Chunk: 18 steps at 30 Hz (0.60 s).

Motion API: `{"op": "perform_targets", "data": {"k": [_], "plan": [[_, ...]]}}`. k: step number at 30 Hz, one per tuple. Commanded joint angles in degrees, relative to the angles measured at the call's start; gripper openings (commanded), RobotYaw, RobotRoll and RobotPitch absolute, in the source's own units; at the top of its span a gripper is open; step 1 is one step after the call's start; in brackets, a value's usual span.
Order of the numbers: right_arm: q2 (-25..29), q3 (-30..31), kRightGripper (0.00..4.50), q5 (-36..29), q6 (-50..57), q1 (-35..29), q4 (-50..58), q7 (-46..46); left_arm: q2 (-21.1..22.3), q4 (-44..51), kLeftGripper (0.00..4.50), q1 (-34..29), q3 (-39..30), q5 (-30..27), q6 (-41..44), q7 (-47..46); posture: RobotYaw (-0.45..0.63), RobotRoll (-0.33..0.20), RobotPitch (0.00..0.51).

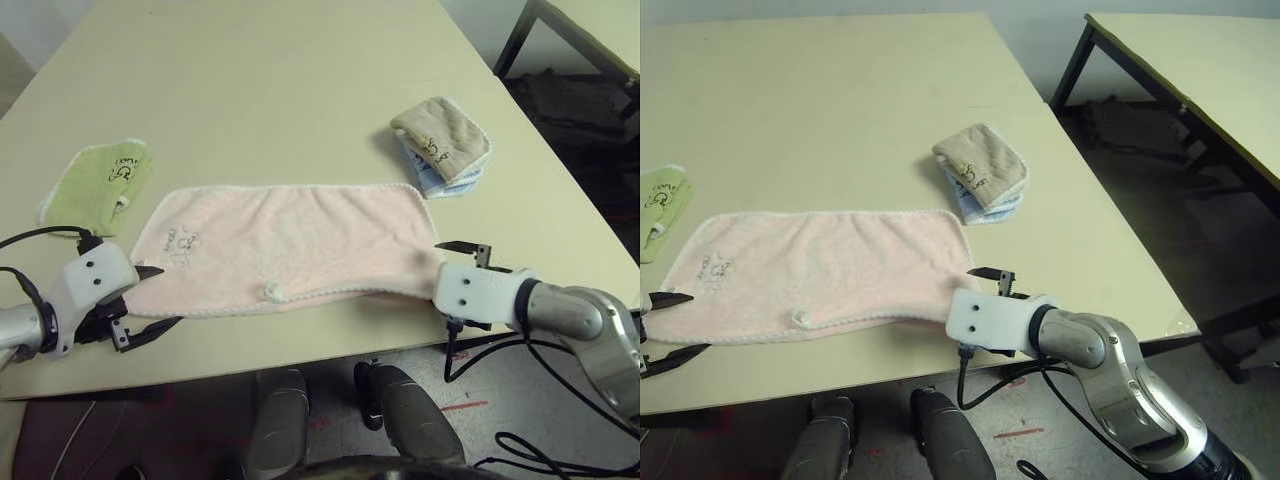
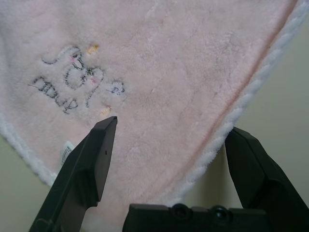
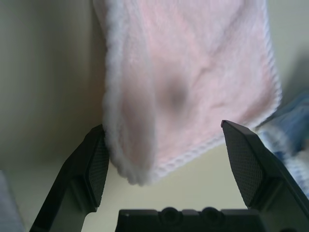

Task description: Fold the towel and set it aside.

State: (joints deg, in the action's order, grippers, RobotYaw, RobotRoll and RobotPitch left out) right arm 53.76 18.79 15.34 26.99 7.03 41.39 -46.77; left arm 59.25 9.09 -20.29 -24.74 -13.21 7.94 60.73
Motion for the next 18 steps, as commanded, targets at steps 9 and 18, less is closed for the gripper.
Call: {"op": "perform_targets", "data": {"k": [9, 18], "plan": [[0.37, 5.11, 4.5, 9.94, 1.63, -0.1, 1.94, -6.19, -1.55, -1.52, 4.05, -1.08, 2.72, 1.68, -1.71, 0.16, -0.11, 0.0, 0.191], [-2.22, 4.73, 2.0, 10.53, 1.88, 2.22, 2.02, -9.0, -1.71, -1.65, 1.11, -0.42, 3.52, 1.1, -1.2, 1.06, -0.1, 0.0, 0.189]]}}
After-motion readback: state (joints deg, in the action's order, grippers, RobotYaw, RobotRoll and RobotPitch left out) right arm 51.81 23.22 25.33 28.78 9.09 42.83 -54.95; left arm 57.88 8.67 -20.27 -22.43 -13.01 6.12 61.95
